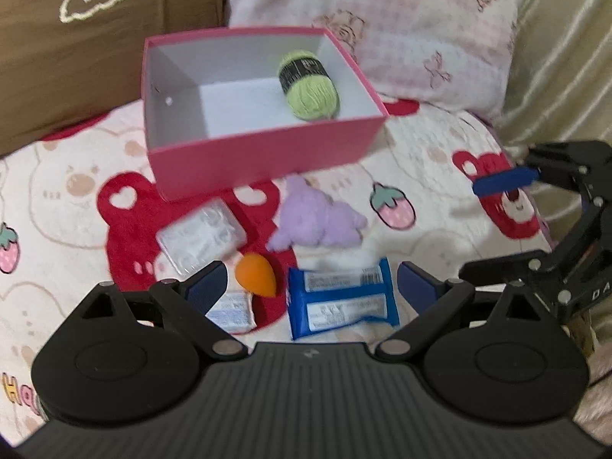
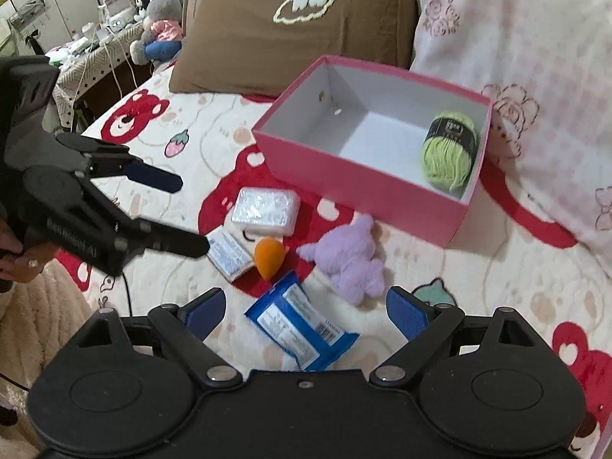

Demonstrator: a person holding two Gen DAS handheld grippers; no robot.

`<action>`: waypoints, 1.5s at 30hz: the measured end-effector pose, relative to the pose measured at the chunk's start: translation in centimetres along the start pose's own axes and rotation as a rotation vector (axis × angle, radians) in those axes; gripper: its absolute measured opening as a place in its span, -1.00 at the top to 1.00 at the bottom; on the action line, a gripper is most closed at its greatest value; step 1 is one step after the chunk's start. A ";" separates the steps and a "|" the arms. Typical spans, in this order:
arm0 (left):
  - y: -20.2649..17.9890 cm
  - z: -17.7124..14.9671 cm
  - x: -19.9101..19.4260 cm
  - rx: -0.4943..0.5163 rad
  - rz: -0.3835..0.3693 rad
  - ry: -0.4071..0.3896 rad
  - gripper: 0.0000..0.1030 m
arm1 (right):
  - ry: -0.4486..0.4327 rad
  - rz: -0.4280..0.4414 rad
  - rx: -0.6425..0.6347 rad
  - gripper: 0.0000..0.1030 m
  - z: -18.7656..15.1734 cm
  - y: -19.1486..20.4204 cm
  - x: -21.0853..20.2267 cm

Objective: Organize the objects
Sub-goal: 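Withdraw the left gripper from the box toward the blue wipe pack, then close the left gripper on the blue wet-wipe pack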

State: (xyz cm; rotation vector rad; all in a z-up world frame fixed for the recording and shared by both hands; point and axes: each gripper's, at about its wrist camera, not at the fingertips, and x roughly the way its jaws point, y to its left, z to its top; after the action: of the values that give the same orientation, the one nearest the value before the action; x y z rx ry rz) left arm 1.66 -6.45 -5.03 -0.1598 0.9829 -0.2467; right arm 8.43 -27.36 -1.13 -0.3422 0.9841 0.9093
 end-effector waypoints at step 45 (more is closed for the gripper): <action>1.0 -4.0 11.3 -0.151 -0.011 0.109 -0.38 | 0.158 -0.015 0.329 0.50 -7.3 -3.7 13.4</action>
State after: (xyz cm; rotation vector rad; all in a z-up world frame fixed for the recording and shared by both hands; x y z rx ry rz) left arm 4.42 -8.76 -16.52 -0.2918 1.1092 -0.1930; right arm 10.36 -27.38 -16.71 -0.1427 1.2543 0.6992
